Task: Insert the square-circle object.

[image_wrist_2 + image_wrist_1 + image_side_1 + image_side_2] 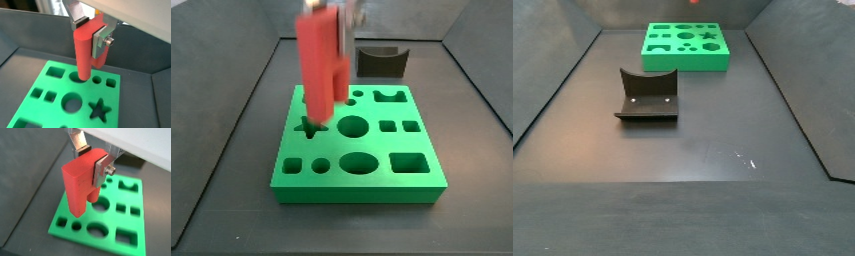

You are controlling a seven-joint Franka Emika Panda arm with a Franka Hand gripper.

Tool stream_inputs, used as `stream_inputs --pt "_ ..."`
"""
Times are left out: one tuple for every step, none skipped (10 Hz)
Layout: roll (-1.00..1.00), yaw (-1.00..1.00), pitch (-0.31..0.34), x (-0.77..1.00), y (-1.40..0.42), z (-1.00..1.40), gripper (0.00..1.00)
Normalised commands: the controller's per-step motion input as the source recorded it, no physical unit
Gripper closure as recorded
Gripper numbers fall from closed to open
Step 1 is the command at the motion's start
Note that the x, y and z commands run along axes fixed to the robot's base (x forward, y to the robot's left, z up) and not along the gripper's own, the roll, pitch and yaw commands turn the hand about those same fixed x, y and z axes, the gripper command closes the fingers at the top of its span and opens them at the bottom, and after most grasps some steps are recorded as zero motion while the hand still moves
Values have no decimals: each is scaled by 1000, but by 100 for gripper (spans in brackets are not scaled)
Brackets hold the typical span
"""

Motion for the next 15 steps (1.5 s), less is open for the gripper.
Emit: stream_inputs --pt "0 -540 -170 0 -629 -569 100" --pt "17 -717 -77 0 -494 -497 100" --pt "86 -929 0 0 -197 -249 100" --pt "51 -1000 0 0 -57 -97 100" --pt "36 -1000 0 0 -49 -134 100" --pt "24 -997 0 0 -17 -166 100" --pt "34 -977 0 0 -14 -189 100" --pt "97 -851 0 0 0 -237 100" --pt "171 -789 0 0 0 -246 100" --pt "169 -814 0 0 -26 -254 100" --pt "149 -843 0 -63 -89 -263 100" --pt "134 -877 0 -83 -114 -260 100" --pt "121 -911 10 -49 -123 -240 100" --pt "114 -906 4 -46 -106 -200 100" --pt "126 -820 0 -117 -29 -160 100"
